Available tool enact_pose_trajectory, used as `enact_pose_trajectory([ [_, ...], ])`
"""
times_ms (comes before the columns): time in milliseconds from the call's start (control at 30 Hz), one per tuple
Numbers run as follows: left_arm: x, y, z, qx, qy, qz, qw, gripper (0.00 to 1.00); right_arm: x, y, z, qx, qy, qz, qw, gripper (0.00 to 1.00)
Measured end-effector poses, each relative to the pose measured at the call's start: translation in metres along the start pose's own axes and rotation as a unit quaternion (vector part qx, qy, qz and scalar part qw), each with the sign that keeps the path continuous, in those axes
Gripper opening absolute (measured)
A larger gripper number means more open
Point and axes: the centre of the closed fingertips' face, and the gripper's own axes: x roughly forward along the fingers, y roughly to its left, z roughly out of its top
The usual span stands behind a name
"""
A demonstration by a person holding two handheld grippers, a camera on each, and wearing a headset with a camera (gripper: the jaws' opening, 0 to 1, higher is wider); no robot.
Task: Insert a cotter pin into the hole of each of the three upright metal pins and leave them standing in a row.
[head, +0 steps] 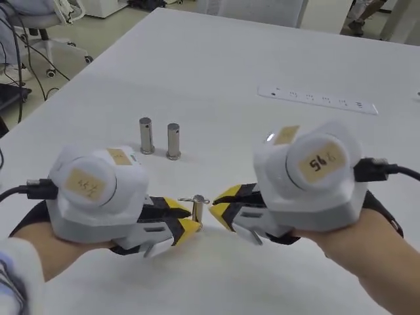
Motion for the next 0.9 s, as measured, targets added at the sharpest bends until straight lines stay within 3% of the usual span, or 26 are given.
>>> enact_pose_trajectory([
  [333,0.003,0.001,0.004,0.006,-0.007,-0.004,0.9999,0.13,-0.017,0.002,-0.001,0.008,-0.016,-0.004,0.9998,0.11],
  [533,0.006,0.0,0.007,0.013,-0.012,-0.011,0.9998,0.12,-0.03,0.004,-0.005,0.031,-0.021,-0.011,0.9992,0.14],
  [700,0.007,-0.001,0.008,0.018,-0.015,-0.015,0.9996,0.08,-0.045,0.001,-0.009,0.094,-0.043,-0.025,0.9943,0.15],
  [733,0.007,-0.001,0.008,0.019,-0.016,-0.014,0.9996,0.08,-0.05,-0.002,-0.008,0.101,-0.055,-0.038,0.9926,0.15],
  [900,0.007,-0.001,0.009,0.027,-0.018,-0.014,0.9994,0.07,-0.074,-0.008,-0.003,0.117,-0.094,-0.052,0.9873,0.18],
])
